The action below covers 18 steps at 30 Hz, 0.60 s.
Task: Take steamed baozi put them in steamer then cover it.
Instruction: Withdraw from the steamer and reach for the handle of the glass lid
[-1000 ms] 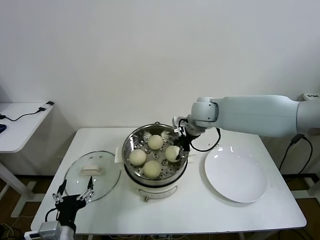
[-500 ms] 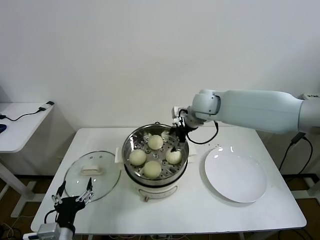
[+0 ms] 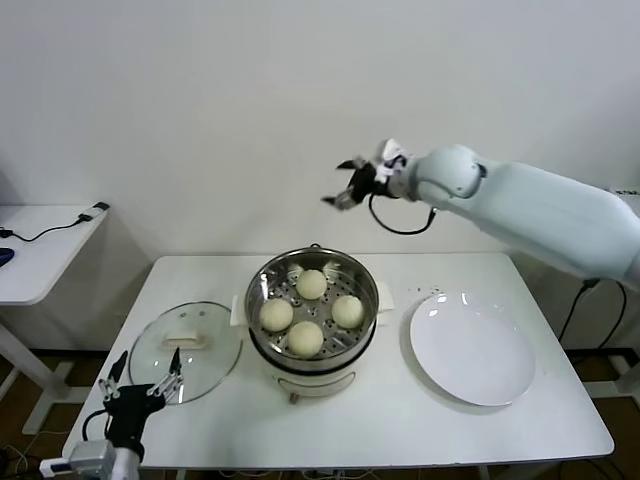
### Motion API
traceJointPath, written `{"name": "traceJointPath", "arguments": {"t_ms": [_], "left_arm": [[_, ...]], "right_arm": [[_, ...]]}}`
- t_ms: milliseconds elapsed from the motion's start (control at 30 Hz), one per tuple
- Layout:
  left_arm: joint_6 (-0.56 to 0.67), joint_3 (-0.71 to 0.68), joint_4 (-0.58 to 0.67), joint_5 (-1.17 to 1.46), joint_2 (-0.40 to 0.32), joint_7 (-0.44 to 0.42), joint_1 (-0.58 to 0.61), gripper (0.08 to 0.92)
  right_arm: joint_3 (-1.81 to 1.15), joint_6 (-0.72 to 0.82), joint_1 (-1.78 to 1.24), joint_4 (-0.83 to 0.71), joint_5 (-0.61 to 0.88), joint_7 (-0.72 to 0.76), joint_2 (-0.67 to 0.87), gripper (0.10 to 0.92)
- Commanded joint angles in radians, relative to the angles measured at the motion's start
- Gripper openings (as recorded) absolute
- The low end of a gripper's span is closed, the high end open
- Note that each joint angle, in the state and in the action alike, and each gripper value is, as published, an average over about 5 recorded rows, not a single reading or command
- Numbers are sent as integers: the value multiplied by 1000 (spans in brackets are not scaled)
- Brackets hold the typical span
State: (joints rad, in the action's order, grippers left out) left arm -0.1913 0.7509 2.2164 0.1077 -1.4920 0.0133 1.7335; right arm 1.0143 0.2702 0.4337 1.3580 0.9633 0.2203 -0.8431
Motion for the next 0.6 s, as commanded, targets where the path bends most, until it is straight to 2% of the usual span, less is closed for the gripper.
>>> {"name": "traceJointPath", "arguments": {"t_ms": [33, 167, 300, 467, 600], "left_arm": [[8, 3, 1, -4, 14, -7, -6, 823], [21, 3, -13, -7, 38, -19, -15, 823], [32, 2, -23, -3, 60, -24, -19, 823], [44, -1, -31, 5, 82, -23, -32, 823], [66, -3, -45, -4, 94, -19, -42, 823]], "right_arm": [[-609, -163, -612, -5, -110, -272, 268, 823], [-873, -232, -914, 57, -220, -278, 306, 823], [-1217, -289, -1263, 158, -327, -256, 276, 823], [-1535, -303, -1645, 300, -344, -221, 151, 823], [-1652, -363, -1866, 366, -376, -168, 8, 823]]}}
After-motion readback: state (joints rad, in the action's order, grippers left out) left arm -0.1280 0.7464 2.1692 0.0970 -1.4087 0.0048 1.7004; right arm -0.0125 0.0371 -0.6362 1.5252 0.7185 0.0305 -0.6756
